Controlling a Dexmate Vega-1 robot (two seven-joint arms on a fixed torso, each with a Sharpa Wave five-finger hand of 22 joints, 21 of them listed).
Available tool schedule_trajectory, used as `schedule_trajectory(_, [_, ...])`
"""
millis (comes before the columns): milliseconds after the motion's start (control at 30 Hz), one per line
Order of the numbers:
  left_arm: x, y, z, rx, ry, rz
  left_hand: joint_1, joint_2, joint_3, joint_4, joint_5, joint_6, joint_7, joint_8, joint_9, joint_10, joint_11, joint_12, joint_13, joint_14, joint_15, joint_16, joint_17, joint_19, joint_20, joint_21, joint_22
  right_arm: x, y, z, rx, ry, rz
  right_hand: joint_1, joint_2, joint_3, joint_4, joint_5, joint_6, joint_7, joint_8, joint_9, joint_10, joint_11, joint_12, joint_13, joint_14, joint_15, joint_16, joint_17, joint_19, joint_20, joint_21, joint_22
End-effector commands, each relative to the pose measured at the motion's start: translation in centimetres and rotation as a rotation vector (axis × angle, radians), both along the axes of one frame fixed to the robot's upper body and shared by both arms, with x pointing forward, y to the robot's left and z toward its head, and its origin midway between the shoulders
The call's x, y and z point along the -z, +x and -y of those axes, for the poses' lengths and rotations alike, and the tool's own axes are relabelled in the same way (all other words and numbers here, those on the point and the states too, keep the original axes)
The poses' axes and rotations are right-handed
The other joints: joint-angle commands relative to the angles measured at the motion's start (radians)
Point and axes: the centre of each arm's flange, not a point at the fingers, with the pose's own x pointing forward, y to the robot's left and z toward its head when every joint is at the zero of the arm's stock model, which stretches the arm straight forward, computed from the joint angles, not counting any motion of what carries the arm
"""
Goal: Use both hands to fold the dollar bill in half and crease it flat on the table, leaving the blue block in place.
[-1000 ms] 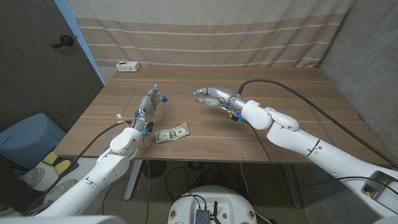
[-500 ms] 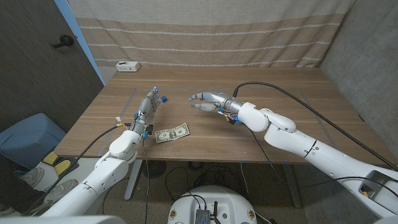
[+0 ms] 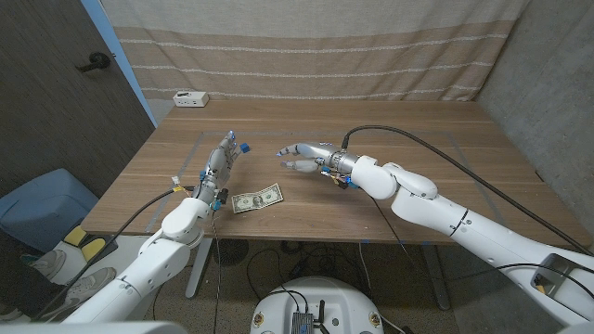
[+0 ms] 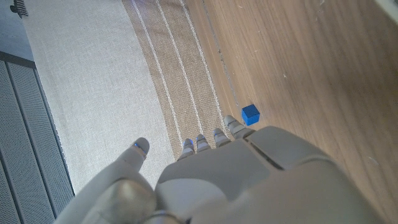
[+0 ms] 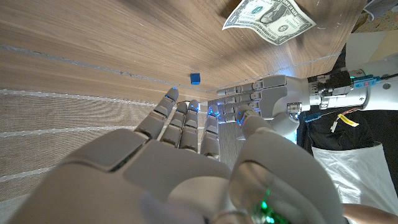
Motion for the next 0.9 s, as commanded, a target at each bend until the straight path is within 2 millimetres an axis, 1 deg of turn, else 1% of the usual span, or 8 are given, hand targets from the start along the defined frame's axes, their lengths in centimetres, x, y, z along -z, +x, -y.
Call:
schedule_trajectory(33, [0.3, -0.9, -0.1, -0.021, 0.019, 0.0, 0.004, 0.045, 0.002, -0.004, 0.001, 0.008, 0.002, 0.001, 0.003, 0.011, 0.003, 0.002, 0.004, 0.0, -0.007, 0.007, 0.002, 0.012, 0.004, 0.001, 0.005, 0.8, -0.1, -1.2, -0.018, -0.049, 0.014, 0.01, 0.005, 0.011, 0.0, 0.001, 0.013, -0.004, 0.001, 0.006, 0.007, -0.002, -0.002, 0.005, 0.009, -0.004, 0.004, 0.006, 0.012, 0.001, 0.004, 0.004])
schedule_trajectory(200, [0.4, -1.3, -0.3, -0.033, 0.027, 0.001, 0.008, 0.046, 0.004, -0.008, 0.001, 0.022, 0.005, 0.005, 0.002, 0.02, 0.004, 0.004, 0.004, 0.008, -0.007, 0.007, 0.001, 0.017, 0.004, 0.001, 0.005, 1.0, -0.2, -1.7, -0.026, -0.065, 0.018, 0.02, 0.008, 0.019, -0.001, 0.002, 0.024, -0.008, 0.003, 0.006, 0.013, -0.008, -0.001, 0.005, 0.014, -0.006, 0.006, 0.006, 0.016, -0.001, 0.005, 0.004])
schedule_trajectory(300, [0.5, -1.6, -0.5, -0.048, 0.033, 0.005, 0.026, 0.051, 0.014, -0.024, -0.003, 0.037, 0.01, 0.008, 0.002, 0.035, 0.005, 0.007, 0.003, 0.02, -0.003, 0.007, -0.002, 0.022, 0.005, -0.002, 0.003, 1.3, -0.2, -2.0, -0.033, -0.072, 0.016, 0.029, 0.012, 0.028, 0.001, 0.004, 0.029, -0.01, 0.003, 0.006, 0.018, -0.013, -0.001, 0.005, 0.017, -0.01, 0.007, 0.007, 0.017, -0.003, 0.005, 0.004])
schedule_trajectory(433, [0.7, -2.1, -0.8, -0.074, 0.037, 0.01, 0.074, 0.068, 0.046, -0.066, -0.017, 0.078, 0.02, 0.014, 0.001, 0.078, 0.007, 0.016, 0.002, 0.06, 0.004, 0.008, -0.005, 0.052, 0.013, 0.0, 0.002, 1.7, -0.1, -2.4, -0.041, -0.086, 0.013, 0.035, 0.013, 0.035, 0.004, 0.004, 0.034, -0.011, 0.003, 0.007, 0.02, -0.016, -0.002, 0.005, 0.02, -0.013, 0.008, 0.008, 0.019, -0.005, 0.005, 0.004])
schedule_trajectory(600, [0.8, -2.7, -1.0, -0.107, 0.053, 0.013, 0.113, 0.074, 0.071, -0.103, -0.022, 0.123, 0.034, 0.018, 0.001, 0.118, 0.012, 0.022, 0.002, 0.101, 0.008, 0.009, -0.006, 0.082, 0.007, 0.004, 0.002, 2.1, -0.2, -2.8, -0.048, -0.101, 0.017, 0.043, 0.014, 0.044, 0.009, 0.005, 0.043, -0.014, 0.004, 0.007, 0.028, -0.018, -0.001, 0.006, 0.024, -0.017, 0.01, 0.01, 0.023, -0.006, 0.006, 0.005])
schedule_trajectory(733, [1.0, -3.1, -1.1, -0.126, 0.059, 0.012, 0.131, 0.073, 0.082, -0.121, -0.023, 0.145, 0.036, 0.018, 0.002, 0.142, 0.008, 0.025, 0.002, 0.131, 0.016, 0.011, -0.005, 0.102, 0.009, 0.008, 0.003, 2.3, -0.2, -3.0, -0.052, -0.106, 0.019, 0.05, 0.012, 0.05, 0.01, 0.005, 0.052, -0.015, 0.005, 0.007, 0.032, -0.02, -0.001, 0.006, 0.027, -0.018, 0.01, 0.011, 0.026, -0.006, 0.006, 0.005])
schedule_trajectory(833, [1.1, -3.4, -1.2, -0.142, 0.068, 0.011, 0.139, 0.073, 0.087, -0.129, -0.024, 0.156, 0.038, 0.018, 0.002, 0.158, 0.014, 0.027, 0.002, 0.145, 0.013, 0.012, -0.005, 0.109, 0.009, 0.009, 0.004, 2.5, -0.2, -3.2, -0.052, -0.112, 0.023, 0.054, 0.011, 0.053, 0.01, 0.005, 0.056, -0.015, 0.005, 0.007, 0.035, -0.022, -0.001, 0.006, 0.029, -0.02, 0.011, 0.011, 0.028, -0.008, 0.007, 0.005])
schedule_trajectory(900, [1.2, -3.5, -1.2, -0.148, 0.071, 0.01, 0.143, 0.072, 0.089, -0.134, -0.024, 0.166, 0.041, 0.019, 0.002, 0.166, 0.013, 0.029, 0.002, 0.155, 0.011, 0.013, -0.005, 0.116, 0.009, 0.01, 0.004, 2.7, -0.2, -3.2, -0.053, -0.115, 0.022, 0.058, 0.01, 0.056, 0.01, 0.005, 0.059, -0.016, 0.006, 0.007, 0.038, -0.022, 0.0, 0.006, 0.032, -0.022, 0.012, 0.011, 0.031, -0.009, 0.008, 0.005])
